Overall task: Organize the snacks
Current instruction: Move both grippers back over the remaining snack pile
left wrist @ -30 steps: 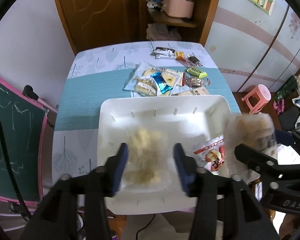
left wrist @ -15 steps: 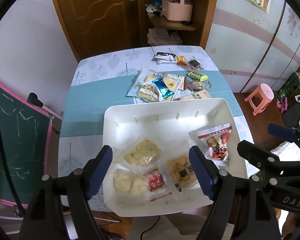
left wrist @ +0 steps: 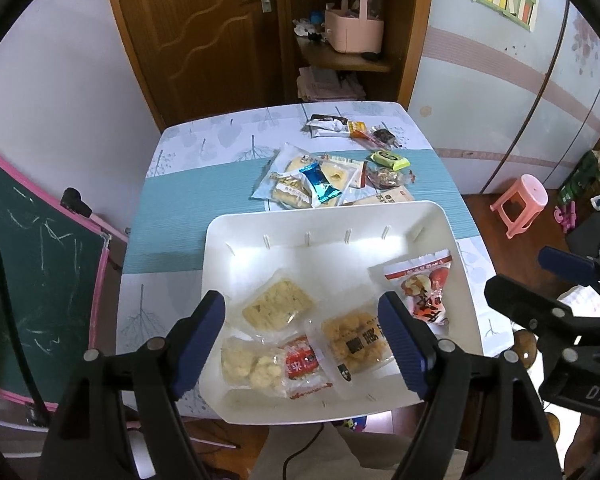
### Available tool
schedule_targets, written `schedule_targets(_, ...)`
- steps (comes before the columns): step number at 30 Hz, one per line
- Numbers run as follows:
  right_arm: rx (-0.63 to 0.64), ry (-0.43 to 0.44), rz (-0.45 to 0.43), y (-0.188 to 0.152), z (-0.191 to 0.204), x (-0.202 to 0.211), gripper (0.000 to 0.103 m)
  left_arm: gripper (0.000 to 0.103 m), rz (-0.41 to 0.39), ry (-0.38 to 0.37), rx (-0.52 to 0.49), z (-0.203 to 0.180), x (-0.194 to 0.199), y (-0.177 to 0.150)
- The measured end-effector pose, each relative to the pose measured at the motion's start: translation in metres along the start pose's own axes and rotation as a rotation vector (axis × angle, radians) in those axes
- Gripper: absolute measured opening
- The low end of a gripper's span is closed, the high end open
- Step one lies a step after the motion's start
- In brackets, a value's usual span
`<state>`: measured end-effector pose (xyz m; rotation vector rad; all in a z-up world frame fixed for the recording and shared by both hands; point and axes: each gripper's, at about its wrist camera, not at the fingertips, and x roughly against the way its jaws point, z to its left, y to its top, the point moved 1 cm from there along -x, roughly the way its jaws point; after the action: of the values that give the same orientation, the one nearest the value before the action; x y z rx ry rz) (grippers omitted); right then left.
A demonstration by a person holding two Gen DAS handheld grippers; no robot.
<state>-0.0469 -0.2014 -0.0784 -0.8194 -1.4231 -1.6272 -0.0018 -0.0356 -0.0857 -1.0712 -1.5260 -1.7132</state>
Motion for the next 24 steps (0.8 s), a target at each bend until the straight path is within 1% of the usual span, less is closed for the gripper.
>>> schedule_targets(4,0.012,0.024,-0.021,-0.001,0.0,0.005,0.085,0.078,-0.009,0.005,0.017,0.005,0.001,0.002)
schedule_targets(7,0.024,0.02,-0.028,0.002,-0.002,0.003,0.084,0.078,-0.002,0.004,0.021,0.01,-0.004,0.007)
schedule_targets(10,0.007,0.037,-0.022,0.008,-0.009,-0.004,0.084,0.078,0.014,-0.019,0.04,0.014,-0.016,0.019)
schedule_targets(13,-0.003,0.035,-0.013,0.018,-0.018,-0.015,0.084,0.078,0.038,-0.064,0.066,0.017,-0.035,0.04)
schedule_targets(16,-0.005,0.01,-0.006,0.039,-0.03,-0.032,0.084,0.078,0.052,-0.091,0.067,0.014,-0.056,0.065)
schedule_targets(17,-0.008,0.005,-0.007,0.044,-0.033,-0.035,0.084,0.078,0.055,-0.092,0.063,0.013,-0.064,0.073)
schedule_targets(21,-0.016,-0.021,0.001,0.083,-0.058,-0.064,0.084,0.078,0.072,-0.084,0.044,0.007,-0.104,0.109)
schedule_targets(23,-0.032,-0.027,0.016,0.098,-0.069,-0.081,0.084,0.078,0.102,-0.084,0.053,0.005,-0.132,0.126)
schedule_targets(24,-0.057,-0.034,0.037,0.11,-0.078,-0.096,0.084,0.078,0.119,-0.085,0.058,0.005,-0.145,0.132)
